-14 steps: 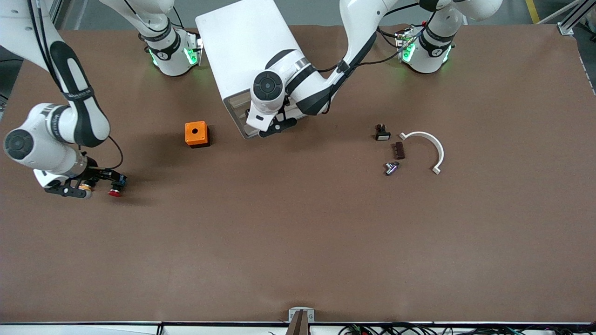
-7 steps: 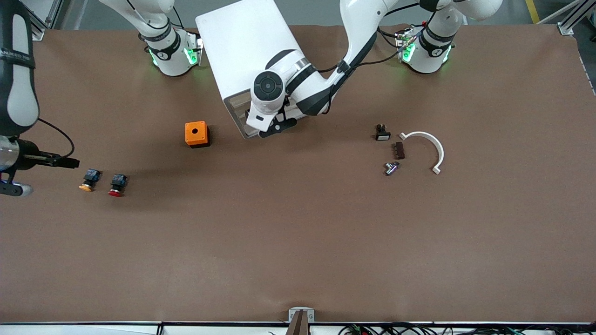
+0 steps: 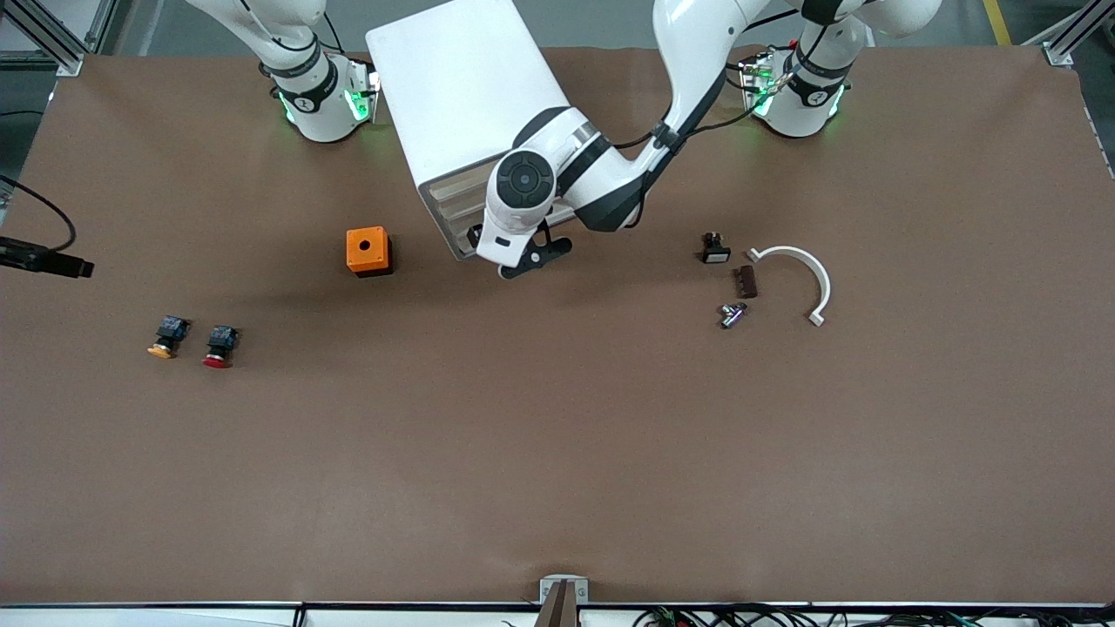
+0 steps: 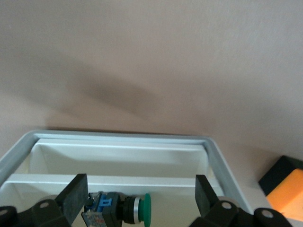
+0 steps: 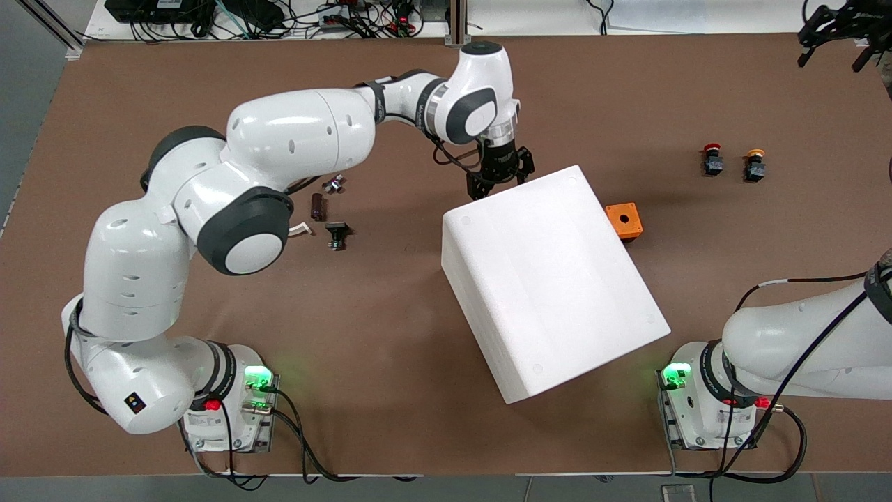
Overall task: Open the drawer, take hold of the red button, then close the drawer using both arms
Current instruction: 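Push the drawer shut with the left gripper while the right gripper withdraws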
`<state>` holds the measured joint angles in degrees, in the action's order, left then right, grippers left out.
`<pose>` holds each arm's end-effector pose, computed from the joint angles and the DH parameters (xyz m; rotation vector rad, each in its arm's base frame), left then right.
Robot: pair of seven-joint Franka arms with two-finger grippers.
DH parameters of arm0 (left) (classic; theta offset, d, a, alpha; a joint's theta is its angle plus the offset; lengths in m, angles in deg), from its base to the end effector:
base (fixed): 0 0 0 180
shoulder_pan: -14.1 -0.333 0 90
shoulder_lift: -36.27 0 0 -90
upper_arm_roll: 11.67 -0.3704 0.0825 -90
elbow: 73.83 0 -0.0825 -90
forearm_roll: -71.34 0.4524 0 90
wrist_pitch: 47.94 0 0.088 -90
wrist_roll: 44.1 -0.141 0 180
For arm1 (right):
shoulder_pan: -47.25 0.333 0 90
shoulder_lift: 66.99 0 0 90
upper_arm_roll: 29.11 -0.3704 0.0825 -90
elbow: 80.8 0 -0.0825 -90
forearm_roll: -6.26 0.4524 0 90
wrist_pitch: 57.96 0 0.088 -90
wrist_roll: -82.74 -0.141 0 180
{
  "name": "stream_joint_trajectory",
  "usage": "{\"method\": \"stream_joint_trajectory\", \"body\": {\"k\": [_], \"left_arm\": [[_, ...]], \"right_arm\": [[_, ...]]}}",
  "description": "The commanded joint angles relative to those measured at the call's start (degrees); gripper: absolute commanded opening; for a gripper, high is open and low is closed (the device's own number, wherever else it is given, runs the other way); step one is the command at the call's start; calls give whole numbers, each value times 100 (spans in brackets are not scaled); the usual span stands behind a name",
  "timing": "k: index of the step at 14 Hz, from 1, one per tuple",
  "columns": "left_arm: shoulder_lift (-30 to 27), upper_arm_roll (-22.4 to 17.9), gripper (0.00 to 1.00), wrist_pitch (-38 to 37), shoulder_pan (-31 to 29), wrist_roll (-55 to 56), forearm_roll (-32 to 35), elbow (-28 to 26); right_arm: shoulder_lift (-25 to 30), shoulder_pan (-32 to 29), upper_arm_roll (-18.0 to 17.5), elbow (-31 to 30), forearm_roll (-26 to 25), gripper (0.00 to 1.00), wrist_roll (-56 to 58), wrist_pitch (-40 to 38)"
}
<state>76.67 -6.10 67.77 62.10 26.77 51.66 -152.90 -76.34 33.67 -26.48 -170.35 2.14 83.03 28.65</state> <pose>0.4745 -0.6679 0.2728 2.8925 0.7137 -0.5350 0.6288 -0.1917 0.5406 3.0456 -0.4208 -0.3450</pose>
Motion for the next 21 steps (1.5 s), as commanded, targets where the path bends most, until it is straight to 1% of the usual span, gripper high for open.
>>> {"method": "stream_joint_trajectory", "body": {"k": [1,2,3,6,9,11,12,14,15,17,18,19,21], "left_arm": [[-233,-3,100,-14,-195,50,-62,-73],[-242,-12,100,-14,-291,59,-53,-73],[-251,-12,100,-14,-336,50,-53,-65],[-330,-21,100,-14,-617,59,-53,-64],[-427,-21,100,-14,-942,59,-44,-64],[-479,-21,100,-14,-1205,59,-44,-64],[-488,-21,100,-14,-1345,59,-44,-64],[-497,-21,100,-14,-1653,59,-44,-64],[-497,-21,100,-14,-1776,59,69,-56],[-515,-3,100,-14,-1996,50,656,-47],[-524,14,100,-14,-2093,50,746,-47],[-524,14,100,-5,-2146,42,764,-47],[-515,23,100,-5,-2269,59,756,67]], "right_arm": [[-39,-171,-34,549,113,100,15,-492],[-75,-180,-43,944,87,100,6,-756],[-118,-128,-52,1209,8,100,6,-915],[-119,-189,-43,1369,51,100,-3,-917],[-110,-207,-25,1501,113,100,-3,-926],[-101,-215,-34,1441,192,100,6,-996],[-93,-215,-43,1423,209,100,-11,-1214],[21,-242,-43,1431,245,100,-12,-1330],[126,-233,-52,1431,245,100,32,-1435],[293,-233,-52,1396,332,100,59,-1759],[460,-224,-52,1274,367,100,68,-1796],[731,-189,-60,934,376,100,76,-1726],[1346,3,-17,100,421,100,76,-1341]]}}
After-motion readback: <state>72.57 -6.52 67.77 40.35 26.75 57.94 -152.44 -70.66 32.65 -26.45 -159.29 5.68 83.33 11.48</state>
